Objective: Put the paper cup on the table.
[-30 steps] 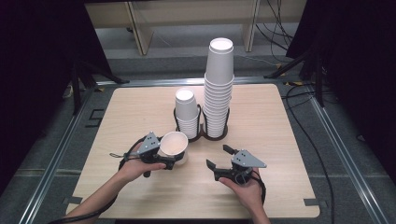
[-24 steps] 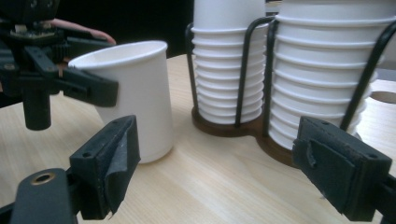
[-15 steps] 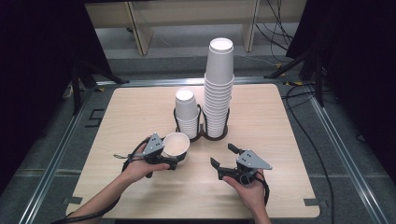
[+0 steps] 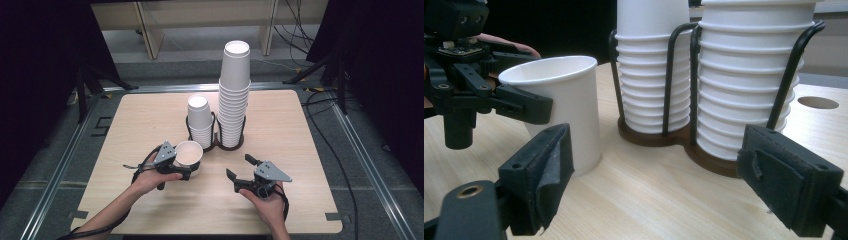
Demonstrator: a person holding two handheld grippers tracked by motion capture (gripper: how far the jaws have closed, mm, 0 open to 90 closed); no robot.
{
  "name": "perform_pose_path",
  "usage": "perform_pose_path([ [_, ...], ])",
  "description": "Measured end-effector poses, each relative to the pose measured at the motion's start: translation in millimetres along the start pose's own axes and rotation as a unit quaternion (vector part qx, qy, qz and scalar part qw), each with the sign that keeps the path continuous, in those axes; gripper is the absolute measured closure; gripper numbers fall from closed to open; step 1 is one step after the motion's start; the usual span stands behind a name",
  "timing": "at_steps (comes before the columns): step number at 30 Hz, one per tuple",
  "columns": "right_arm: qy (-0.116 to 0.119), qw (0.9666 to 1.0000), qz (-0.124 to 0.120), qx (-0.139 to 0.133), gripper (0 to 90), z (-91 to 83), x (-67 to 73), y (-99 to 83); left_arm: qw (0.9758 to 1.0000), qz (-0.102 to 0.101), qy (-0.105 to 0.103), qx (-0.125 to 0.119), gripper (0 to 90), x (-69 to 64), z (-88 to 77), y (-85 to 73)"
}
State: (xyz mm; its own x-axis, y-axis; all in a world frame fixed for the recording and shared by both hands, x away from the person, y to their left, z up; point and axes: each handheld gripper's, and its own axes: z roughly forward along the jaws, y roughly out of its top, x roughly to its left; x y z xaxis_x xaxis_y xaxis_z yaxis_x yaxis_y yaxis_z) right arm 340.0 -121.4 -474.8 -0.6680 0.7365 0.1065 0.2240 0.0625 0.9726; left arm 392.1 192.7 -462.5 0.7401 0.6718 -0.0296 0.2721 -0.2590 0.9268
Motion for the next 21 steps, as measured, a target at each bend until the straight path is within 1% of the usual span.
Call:
perform_pose_path([
  [1,0.006,0.9999,0.001,-0.012,14.8,1.8,-0.5,-0.9,1.0000,-0.001,-0.004,0.001,6.2,1.4,0.6,-0.7],
  [2,0.005,0.9999,0.007,-0.009,14.8,1.4,-0.3,-1.3,1.0000,-0.003,-0.006,-0.002,3.7,2.2,1.6,-1.5],
  [3,0.000,0.9999,-0.001,-0.010,14.8,0.8,-1.7,-1.2,1.0000,-0.001,-0.003,0.001,1.7,2.5,0.9,-1.8],
  [4,-0.008,0.9999,-0.006,0.002,14.8,-1.0,-2.6,-1.1,1.0000,-0.002,-0.007,-0.003,0.3,3.0,1.2,-2.3],
  [5,-0.009,0.9999,-0.004,0.002,14.8,-1.2,-2.7,-1.3,1.0000,-0.003,-0.003,-0.005,0.0,2.6,0.3,-2.4],
  [6,-0.006,1.0000,0.007,0.002,14.8,-1.1,-1.8,-1.9,1.0000,0.001,0.001,-0.002,0.0,2.3,-1.3,-2.2],
  [7,-0.009,1.0000,0.001,0.002,14.8,-1.5,-2.8,-1.8,0.9999,0.003,-0.004,-0.012,0.0,2.0,-1.8,-2.6],
  [9,-0.004,0.9999,0.005,-0.011,14.8,0.0,-3.3,-2.8,0.9999,0.004,0.003,-0.011,0.0,1.3,-4.8,-2.1],
  [10,-0.003,0.9999,0.005,-0.011,14.8,0.0,-3.4,-2.7,0.9999,0.005,0.001,-0.016,0.0,1.7,-5.2,-2.6],
  [11,-0.003,0.9999,0.004,-0.011,14.8,0.1,-3.6,-2.7,0.9999,0.004,0.004,-0.014,0.0,1.7,-6.9,-2.6],
  [12,-0.010,0.9999,-0.001,-0.007,14.8,-1.0,-4.1,-2.4,0.9999,0.004,0.004,-0.014,0.0,1.5,-8.4,-2.8],
  [13,-0.003,0.9999,0.006,-0.010,14.8,-0.2,-3.7,-2.9,0.9999,0.007,0.005,-0.012,0.0,1.7,-10.5,-2.9],
  [14,-0.003,0.9999,0.008,-0.009,14.8,-0.4,-3.4,-3.1,0.9998,0.009,0.008,-0.017,0.0,2.0,-12.0,-2.8],
  [15,-0.006,0.9999,0.004,-0.012,14.8,-0.4,-4.0,-3.2,0.9998,0.005,0.001,-0.017,0.0,1.4,-14.5,-3.0],
  [16,0.000,0.9999,0.008,-0.015,14.8,0.1,-4.4,-3.7,0.9997,0.003,-0.002,-0.023,0.0,1.4,-15.2,-3.4],
  [17,-0.004,0.9999,0.001,-0.016,14.8,-0.1,-5.1,-3.6,0.9997,0.001,0.006,-0.023,0.0,1.3,-19.1,-3.7],
  [18,-0.007,0.9999,0.003,-0.015,14.8,-0.3,-5.0,-4.0,0.9996,-0.004,0.004,-0.028,0.0,0.9,-20.4,-4.4],
  [20,-0.008,0.9999,0.005,-0.011,14.8,-0.7,-5.8,-4.6,0.9996,-0.001,0.007,-0.029,0.0,1.4,-27.5,-5.5],
  [21,-0.008,0.9999,0.013,-0.007,14.8,-1.2,-5.2,-4.6,0.9995,-0.002,0.008,-0.031,0.0,1.5,-31.2,-7.0],
])
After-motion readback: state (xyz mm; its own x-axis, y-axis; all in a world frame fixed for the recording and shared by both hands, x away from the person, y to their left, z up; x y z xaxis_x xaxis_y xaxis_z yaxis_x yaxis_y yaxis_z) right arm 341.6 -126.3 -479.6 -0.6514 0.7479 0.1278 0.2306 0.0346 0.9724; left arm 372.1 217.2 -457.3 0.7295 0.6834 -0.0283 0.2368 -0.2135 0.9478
